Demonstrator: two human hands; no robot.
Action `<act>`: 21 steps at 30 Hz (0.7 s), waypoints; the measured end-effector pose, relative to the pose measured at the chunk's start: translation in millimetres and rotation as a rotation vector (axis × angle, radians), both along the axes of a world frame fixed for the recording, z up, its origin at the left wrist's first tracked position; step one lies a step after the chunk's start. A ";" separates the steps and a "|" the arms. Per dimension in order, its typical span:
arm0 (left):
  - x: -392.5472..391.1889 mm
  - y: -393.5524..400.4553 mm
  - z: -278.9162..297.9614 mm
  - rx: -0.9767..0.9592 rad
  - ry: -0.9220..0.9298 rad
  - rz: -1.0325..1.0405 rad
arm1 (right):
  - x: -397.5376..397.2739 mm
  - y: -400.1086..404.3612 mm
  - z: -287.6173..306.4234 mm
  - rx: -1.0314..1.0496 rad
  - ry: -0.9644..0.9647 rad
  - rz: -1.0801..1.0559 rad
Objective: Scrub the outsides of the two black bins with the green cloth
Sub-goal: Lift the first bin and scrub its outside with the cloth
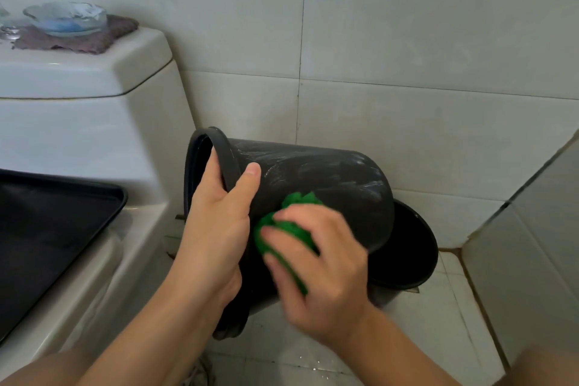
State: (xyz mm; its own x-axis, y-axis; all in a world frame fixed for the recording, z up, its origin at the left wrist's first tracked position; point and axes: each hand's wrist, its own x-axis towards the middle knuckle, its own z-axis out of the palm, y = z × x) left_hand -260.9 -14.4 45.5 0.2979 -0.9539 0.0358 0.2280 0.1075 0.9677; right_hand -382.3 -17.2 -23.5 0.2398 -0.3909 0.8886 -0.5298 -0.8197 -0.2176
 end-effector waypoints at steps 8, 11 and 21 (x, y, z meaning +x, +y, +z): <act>14.7 3.3 4.5 0.059 0.081 -0.040 | -26.7 -0.3 -14.6 -0.196 0.320 0.117; 11.2 5.1 4.8 0.030 0.054 -0.026 | -19.2 -2.6 -9.2 -0.149 0.204 0.052; 2.5 8.9 10.8 -0.131 -0.122 -0.069 | -6.5 -1.8 9.4 -0.134 0.049 -0.018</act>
State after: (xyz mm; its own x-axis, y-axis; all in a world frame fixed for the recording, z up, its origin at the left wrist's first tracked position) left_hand -258.3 -5.5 56.2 0.2178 -0.9567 0.1931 0.1214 0.2229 0.9673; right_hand -388.8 -19.1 -14.1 0.2786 -0.2739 0.9205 -0.5518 -0.8301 -0.0800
